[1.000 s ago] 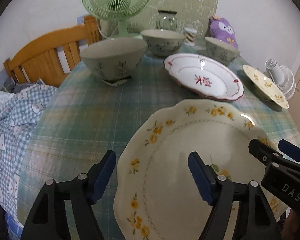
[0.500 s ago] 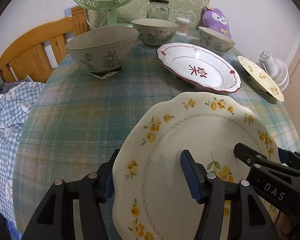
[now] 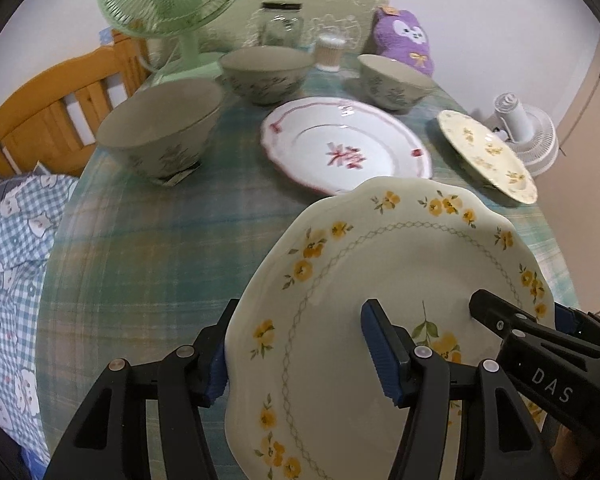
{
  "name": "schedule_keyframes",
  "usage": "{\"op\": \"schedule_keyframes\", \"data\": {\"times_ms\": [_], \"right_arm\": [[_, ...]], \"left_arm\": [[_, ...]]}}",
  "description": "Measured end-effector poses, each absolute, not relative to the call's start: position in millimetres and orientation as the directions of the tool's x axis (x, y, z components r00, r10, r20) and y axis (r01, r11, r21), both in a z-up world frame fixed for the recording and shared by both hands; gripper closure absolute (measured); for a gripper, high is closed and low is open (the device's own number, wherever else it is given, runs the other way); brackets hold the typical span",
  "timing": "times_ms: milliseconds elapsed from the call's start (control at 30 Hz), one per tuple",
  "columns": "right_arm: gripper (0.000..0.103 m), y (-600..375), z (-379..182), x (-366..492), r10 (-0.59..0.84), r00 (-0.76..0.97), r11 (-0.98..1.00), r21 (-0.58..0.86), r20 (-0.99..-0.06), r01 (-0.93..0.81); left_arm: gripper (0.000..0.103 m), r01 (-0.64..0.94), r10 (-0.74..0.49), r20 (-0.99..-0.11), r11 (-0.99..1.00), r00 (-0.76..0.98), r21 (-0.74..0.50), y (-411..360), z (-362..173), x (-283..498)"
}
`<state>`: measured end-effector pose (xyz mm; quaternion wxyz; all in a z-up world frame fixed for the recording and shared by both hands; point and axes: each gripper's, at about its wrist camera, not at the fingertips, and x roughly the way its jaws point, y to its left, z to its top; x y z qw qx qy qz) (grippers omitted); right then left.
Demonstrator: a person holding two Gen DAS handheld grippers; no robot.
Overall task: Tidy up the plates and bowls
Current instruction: 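Close both tools on the yellow-flower plate rim and lift it, then carry the held plate with both tools toward the other yellow-flower plate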
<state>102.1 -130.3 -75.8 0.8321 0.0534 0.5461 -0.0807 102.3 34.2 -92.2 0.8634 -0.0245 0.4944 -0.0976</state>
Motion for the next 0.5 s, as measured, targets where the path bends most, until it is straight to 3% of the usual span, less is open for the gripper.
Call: {"op": "schedule_keyframes", "data": {"times_ms": [500], "right_arm": [[0.033,-253,-79,111,-0.069,0.381,0.985,-0.002,-0.922,0.174]], "left_arm": [[0.042,0.099,-0.167,-0.865,0.986,0.473,-0.136,-83,-95,112]]}}
